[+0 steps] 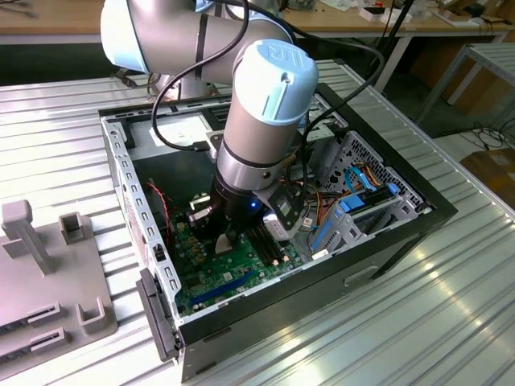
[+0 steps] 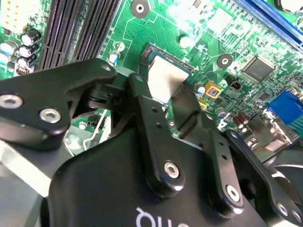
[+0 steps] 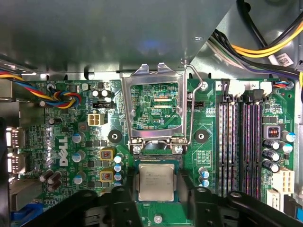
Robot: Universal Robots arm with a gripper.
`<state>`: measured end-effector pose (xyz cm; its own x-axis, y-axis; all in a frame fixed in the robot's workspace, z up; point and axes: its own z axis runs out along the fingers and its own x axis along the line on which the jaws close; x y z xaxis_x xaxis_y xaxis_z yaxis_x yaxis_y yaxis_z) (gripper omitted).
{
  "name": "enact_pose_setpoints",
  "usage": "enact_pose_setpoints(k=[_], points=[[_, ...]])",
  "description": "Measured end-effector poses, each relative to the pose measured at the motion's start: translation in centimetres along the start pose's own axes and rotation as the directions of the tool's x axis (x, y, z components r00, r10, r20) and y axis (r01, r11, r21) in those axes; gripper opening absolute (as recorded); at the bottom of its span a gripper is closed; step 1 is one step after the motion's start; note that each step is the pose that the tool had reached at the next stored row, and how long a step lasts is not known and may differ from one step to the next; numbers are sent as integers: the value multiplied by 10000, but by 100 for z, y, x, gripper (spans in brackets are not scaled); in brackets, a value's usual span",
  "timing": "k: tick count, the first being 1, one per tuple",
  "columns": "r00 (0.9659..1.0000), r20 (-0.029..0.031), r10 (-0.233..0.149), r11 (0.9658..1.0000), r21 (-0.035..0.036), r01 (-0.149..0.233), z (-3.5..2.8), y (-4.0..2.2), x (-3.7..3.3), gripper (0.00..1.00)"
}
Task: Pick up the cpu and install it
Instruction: 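Pick up the cpu and move it towards the insertion slot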
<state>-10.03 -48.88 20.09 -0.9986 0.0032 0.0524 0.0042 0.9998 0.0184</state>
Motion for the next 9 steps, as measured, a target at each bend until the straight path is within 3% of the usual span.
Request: enact_pose_setpoints(k=[2, 9], points=[[10000, 0, 2, 10000, -1, -2, 0, 0, 0, 43], [10000, 0, 11, 10000, -2, -11, 1, 0, 0, 43]])
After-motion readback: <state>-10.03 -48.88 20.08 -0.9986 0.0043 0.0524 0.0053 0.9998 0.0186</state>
